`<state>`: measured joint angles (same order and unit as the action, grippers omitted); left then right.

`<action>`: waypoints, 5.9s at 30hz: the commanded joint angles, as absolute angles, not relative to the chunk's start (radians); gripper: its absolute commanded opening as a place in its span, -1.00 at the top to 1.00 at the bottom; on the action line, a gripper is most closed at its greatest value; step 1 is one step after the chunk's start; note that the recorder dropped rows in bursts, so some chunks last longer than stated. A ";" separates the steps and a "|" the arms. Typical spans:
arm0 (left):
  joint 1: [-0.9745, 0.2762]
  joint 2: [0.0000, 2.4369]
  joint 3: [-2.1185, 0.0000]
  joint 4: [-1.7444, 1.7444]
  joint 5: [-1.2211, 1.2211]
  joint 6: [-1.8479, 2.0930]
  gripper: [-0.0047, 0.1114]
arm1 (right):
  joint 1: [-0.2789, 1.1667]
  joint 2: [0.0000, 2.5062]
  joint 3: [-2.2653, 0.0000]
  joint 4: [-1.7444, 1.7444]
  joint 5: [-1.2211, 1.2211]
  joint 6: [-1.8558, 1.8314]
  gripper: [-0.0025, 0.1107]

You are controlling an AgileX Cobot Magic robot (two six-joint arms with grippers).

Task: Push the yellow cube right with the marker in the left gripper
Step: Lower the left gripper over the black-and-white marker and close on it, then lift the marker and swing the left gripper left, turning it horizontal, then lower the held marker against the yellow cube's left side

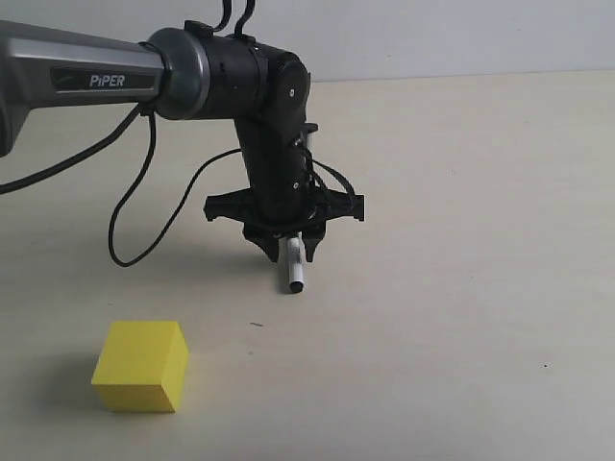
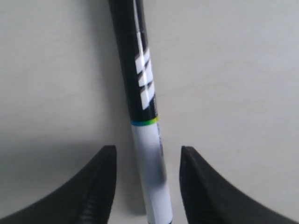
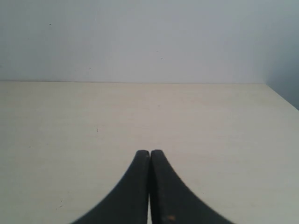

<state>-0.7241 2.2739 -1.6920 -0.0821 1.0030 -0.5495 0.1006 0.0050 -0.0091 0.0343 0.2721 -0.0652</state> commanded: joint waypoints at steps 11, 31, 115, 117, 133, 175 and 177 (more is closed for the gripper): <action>-0.729 2.280 -1.698 -0.081 0.997 -0.553 0.18 | 0.094 0.000 -0.005 0.037 0.268 -0.074 0.96; -0.732 2.304 -1.698 -0.081 0.999 -0.553 0.18 | 0.094 0.000 -0.005 0.037 0.268 -0.074 0.96; -0.121 1.443 -0.593 0.062 0.783 1.222 0.92 | 0.094 0.000 -0.005 0.037 0.268 -0.074 0.96; -0.121 1.471 -0.593 0.062 0.813 1.222 0.92 | 0.094 0.000 -0.005 0.037 0.268 -0.074 0.96; -0.124 1.535 -0.593 0.062 0.772 1.279 0.92 | 0.094 0.000 -0.005 0.037 0.268 -0.074 0.96; -0.428 1.555 -0.608 0.208 0.704 0.988 0.92 | 0.094 0.000 -0.005 0.045 0.268 -0.074 0.96; -0.430 1.555 -0.608 0.201 0.697 0.988 0.92 | 0.094 0.000 -0.005 0.045 0.268 -0.074 0.96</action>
<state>-0.4298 1.5543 -0.6061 0.1891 0.6905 1.0122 0.1006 0.0050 -0.0091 0.0399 0.2721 -0.0652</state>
